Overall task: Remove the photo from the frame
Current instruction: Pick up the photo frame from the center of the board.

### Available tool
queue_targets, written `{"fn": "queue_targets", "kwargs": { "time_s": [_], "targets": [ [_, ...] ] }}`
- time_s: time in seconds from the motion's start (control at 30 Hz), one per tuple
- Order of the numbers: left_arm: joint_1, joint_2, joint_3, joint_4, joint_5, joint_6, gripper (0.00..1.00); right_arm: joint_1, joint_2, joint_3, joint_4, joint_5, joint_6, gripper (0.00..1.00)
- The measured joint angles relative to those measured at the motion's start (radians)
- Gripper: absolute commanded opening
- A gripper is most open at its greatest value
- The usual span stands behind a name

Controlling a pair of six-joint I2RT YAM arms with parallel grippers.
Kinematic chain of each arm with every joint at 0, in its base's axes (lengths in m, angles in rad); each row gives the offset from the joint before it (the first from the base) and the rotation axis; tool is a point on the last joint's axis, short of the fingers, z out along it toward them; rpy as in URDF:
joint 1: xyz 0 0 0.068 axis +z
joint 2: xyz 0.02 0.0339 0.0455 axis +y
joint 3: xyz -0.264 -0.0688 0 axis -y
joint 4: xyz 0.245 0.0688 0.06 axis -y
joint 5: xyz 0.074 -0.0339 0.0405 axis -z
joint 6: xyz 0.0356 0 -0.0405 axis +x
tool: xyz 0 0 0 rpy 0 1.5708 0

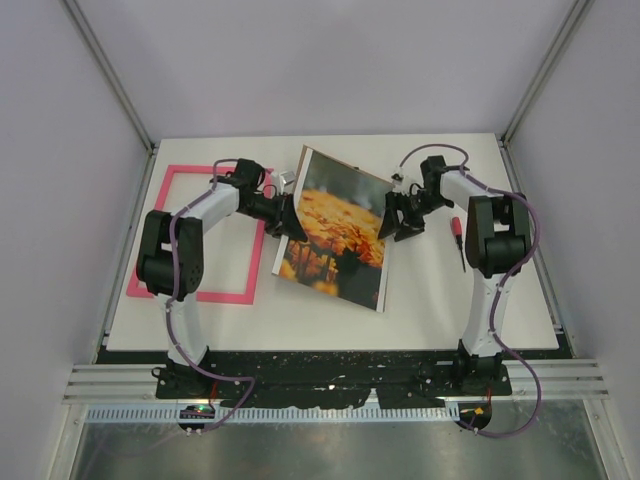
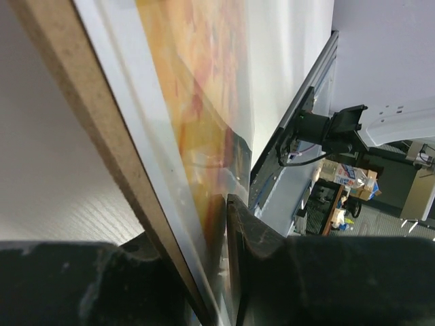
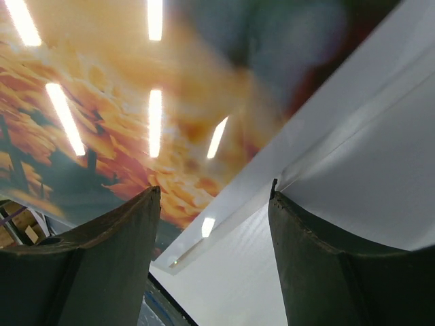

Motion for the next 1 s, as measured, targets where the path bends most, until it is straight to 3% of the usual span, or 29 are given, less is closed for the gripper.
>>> {"fn": "queue_targets", "kwargs": {
  "time_s": [0.3, 0.33, 0.47, 0.6, 0.83, 1.0],
  "targets": [
    [0.018, 0.002, 0.000, -0.002, -0.014, 0.012, 0.37, 0.103, 0.018, 0.032, -0.035, 0.006, -0.027, 0.70],
    [0.018, 0.002, 0.000, -0.001, -0.014, 0.011, 0.36, 0.105, 0.019, 0.035, -0.039, 0.006, -0.029, 0.70],
    [0.019, 0.002, 0.000, 0.000, -0.014, 0.007, 0.13, 0.106, 0.023, 0.043, -0.048, 0.005, -0.036, 0.73],
    [0.021, 0.002, 0.000, -0.005, 0.009, -0.001, 0.00, 0.106, 0.021, 0.044, -0.055, -0.002, -0.054, 0.73],
    [0.021, 0.000, 0.004, -0.026, 0.041, 0.013, 0.00, 0.062, 0.006, 0.019, -0.061, -0.032, -0.090, 0.73],
    [0.021, -0.021, -0.004, -0.034, 0.066, 0.043, 0.00, -0.051, 0.005, 0.019, -0.048, -0.075, -0.091, 0.73]
  ]
}}
